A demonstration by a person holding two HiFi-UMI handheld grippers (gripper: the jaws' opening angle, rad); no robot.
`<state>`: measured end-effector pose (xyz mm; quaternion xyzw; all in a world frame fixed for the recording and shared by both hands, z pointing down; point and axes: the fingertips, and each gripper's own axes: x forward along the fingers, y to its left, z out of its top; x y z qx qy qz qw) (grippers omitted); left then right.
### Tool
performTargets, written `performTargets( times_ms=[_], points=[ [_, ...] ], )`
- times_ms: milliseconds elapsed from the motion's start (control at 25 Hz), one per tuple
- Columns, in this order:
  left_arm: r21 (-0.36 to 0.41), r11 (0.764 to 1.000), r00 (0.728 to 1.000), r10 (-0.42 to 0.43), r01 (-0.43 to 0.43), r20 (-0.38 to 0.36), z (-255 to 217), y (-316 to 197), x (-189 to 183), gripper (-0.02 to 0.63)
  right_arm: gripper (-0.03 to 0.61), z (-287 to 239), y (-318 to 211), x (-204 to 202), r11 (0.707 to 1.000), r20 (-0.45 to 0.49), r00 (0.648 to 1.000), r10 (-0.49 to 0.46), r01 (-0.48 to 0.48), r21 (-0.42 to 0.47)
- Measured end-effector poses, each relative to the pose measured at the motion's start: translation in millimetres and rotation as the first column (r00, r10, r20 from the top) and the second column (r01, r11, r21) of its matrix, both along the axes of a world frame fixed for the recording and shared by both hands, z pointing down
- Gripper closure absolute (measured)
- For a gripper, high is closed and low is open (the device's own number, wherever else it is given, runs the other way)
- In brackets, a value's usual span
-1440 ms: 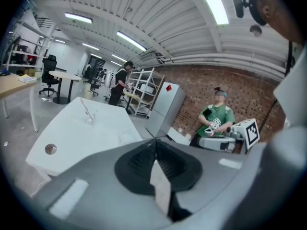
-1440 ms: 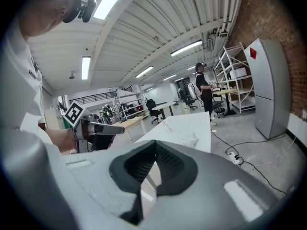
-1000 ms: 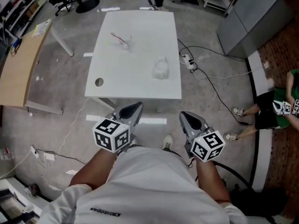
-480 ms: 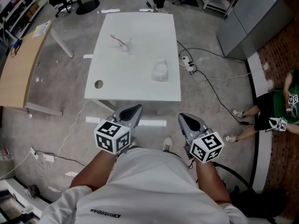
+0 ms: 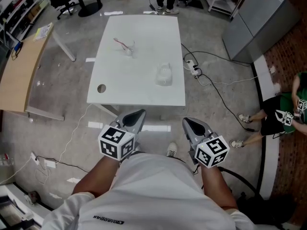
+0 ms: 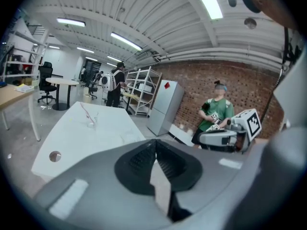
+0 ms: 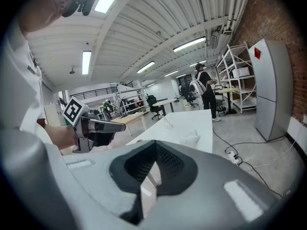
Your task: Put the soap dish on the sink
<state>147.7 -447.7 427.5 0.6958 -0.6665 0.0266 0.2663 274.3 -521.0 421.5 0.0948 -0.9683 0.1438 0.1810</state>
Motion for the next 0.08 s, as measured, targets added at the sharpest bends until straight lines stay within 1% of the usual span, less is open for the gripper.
performTargets(
  times_ms=[80],
  points=[
    [-0.009,1.0,1.0,-0.001,0.001,0.028,2.9,1.4,-1.4,0.607,0.578,0.5,1.7,-0.3,1.0,-0.004,1.0,-0.005,0.005,0.001]
  ],
)
